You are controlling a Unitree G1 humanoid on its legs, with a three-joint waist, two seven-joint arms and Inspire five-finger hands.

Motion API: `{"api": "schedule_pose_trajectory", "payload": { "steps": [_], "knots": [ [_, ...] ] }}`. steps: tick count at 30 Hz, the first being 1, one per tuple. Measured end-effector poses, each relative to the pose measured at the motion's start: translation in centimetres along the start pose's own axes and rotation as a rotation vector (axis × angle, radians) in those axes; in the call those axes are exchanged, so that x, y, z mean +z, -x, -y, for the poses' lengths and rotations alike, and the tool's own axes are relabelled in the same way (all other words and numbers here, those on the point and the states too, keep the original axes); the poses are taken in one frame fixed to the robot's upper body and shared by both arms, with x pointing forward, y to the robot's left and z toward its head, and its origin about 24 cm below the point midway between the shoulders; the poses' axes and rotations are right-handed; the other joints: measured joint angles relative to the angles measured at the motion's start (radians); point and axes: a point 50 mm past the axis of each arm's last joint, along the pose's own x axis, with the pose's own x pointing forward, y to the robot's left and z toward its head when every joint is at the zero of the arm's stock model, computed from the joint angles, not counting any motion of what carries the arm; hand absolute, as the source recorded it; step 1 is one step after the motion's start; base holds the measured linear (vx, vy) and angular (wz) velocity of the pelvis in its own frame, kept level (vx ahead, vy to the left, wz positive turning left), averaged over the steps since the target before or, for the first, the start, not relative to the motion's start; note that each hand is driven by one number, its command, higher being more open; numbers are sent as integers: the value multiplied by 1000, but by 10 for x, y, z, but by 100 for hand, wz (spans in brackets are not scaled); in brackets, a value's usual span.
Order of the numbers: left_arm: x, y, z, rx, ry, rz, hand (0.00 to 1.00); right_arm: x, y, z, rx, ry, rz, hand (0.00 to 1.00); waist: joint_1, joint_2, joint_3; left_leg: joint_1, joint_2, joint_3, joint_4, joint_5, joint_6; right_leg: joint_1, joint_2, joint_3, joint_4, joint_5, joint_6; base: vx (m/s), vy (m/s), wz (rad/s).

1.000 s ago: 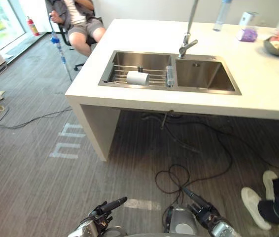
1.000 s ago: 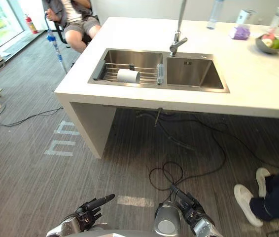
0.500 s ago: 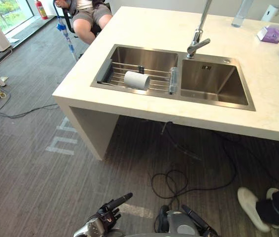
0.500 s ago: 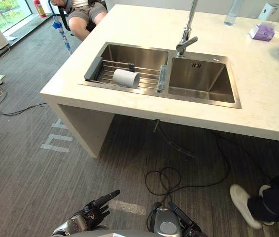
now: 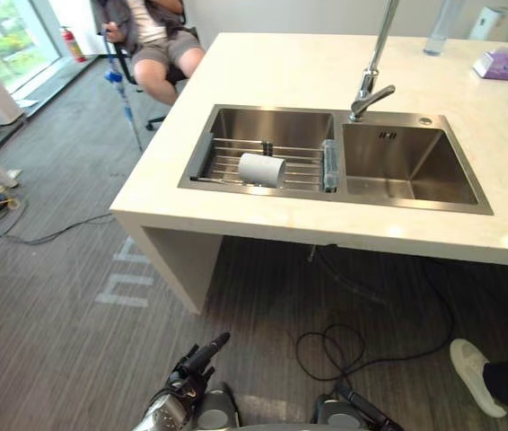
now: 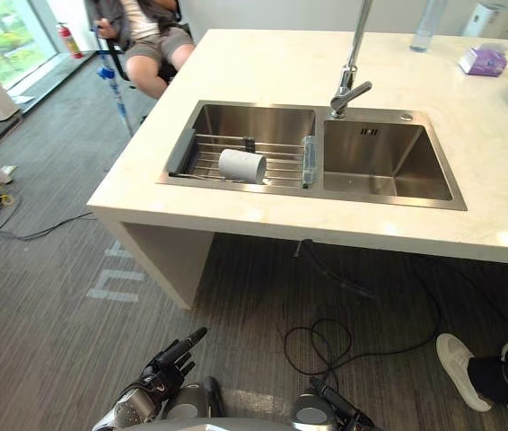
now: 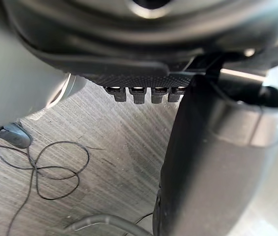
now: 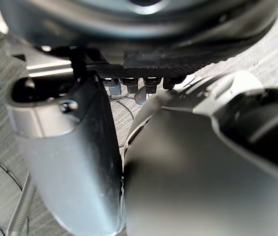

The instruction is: Walk over to the sink, pick up the cup, carry it to the dishwasher, place the cup inside the dishwasher, then close the dishwasher door

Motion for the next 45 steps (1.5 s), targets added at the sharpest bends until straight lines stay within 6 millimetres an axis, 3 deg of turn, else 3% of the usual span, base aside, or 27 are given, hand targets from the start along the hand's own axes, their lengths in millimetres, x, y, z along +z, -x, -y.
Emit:
{"api": "schedule_pose_trajectory", "payload": {
  "steps": [2, 5, 8, 9, 12, 17, 21, 23, 28, 29, 35, 39, 42, 43, 45],
  "knots": [
    [-3, 0, 1, 13, -1, 3, 100, -2, 1, 5, -24, -11, -1, 100, -15, -5, -11, 39, -52, -1, -79, 21, 14, 5, -43, -41, 6, -19, 9, 197, 92, 17],
    [4, 6, -8, 81, 18, 123, 100, -9, 2, 13, -48, -41, -13, 100, -40, -5, -44, 97, -98, -29, -239, 102, 10, 34, -58, -118, -30, -20, 13, 205, -3, 38],
    [47, 21, 11, 60, -21, 431, 100, -16, 2, 16, -56, -91, -31, 100, -40, -5, -45, 99, -98, -83, -282, 127, -4, 73, -43, -193, -59, -22, 16, 162, -86, 59],
    [74, 36, 25, 18, -75, 615, 100, -19, 3, 19, -63, -103, -37, 100, -35, -4, -48, 99, -95, -104, -288, 131, -11, 92, -36, -224, -70, -23, 15, 99, -86, 50],
    [118, 70, 50, -65, -130, 901, 100, -22, 4, 24, -76, -130, -38, 100, -12, 2, -55, 98, -95, -115, -299, 136, -16, 102, -32, -239, -77, -28, 6, 81, -44, 23],
    [145, 99, 73, -213, -82, 1067, 100, -29, 6, 27, -85, -151, -47, 100, -11, 1, -65, 97, -96, -145, -311, 146, -8, 128, -28, -284, -102, -28, 6, 25, -26, 19],
    [149, 117, 97, -347, -103, 1118, 100, -33, 6, 29, -88, -173, -50, 100, 7, 0, -71, 85, -98, -156, -325, 166, -7, 120, -22, -291, -106, -31, 2, -48, -8, 10],
    [152, 136, 114, -445, -106, 1172, 100, -35, 6, 29, -88, -188, -51, 100, 12, 0, -75, 81, -96, -166, -328, 178, -7, 117, -17, -291, -102, -35, -6, -81, -7, 9],
    [156, 157, 126, -593, -86, 1223, 100, -44, 9, 38, -102, -212, -62, 100, 14, 2, -121, 81, -88, -167, -342, 193, -6, 104, -9, -282, -97, -38, -10, -63, -5, 0],
    [152, 149, 130, -674, -265, 1118, 100, -56, 10, 36, -35, -247, -142, 100, 9, -54, -129, 81, -63, -173, -344, 198, -10, 139, 41, -287, -190, 10, -29, 0, 0, 0],
    [149, 147, 129, -671, -266, 1103, 100, -55, 10, 36, -35, -243, -142, 100, 5, -54, -129, 81, -59, -160, -344, 196, -12, 139, 44, -272, -205, 14, -31, 0, 0, -5],
    [134, 131, 132, -655, -271, 1016, 100, -54, 10, 37, -44, -249, -118, 100, -7, -55, -129, 89, -54, -143, -343, 194, -15, 144, 47, -262, -206, 20, -28, -5, -4, -9],
    [113, 124, 151, -667, -284, 943, 100, -56, 10, 40, -56, -361, -57, 100, -20, -63, -124, 84, -76, -137, -312, 152, 0, 86, -18, -259, -30, -80, -10, -2, 39, 5],
    [106, 123, 163, -678, -331, 931, 100, -58, 10, 40, -70, -393, -31, 100, -27, -90, -119, 83, -105, -137, -282, 129, 12, 64, -77, -260, 64, -134, -1, 44, 99, 35],
    [97, 117, 184, -678, -491, 911, 100, -64, 14, 49, -126, -418, -10, 100, -36, -97, -126, 86, -137, -121, -246, 93, 27, 68, -141, -286, 173, -163, -20, 96, 87, 50]
  ]
}}
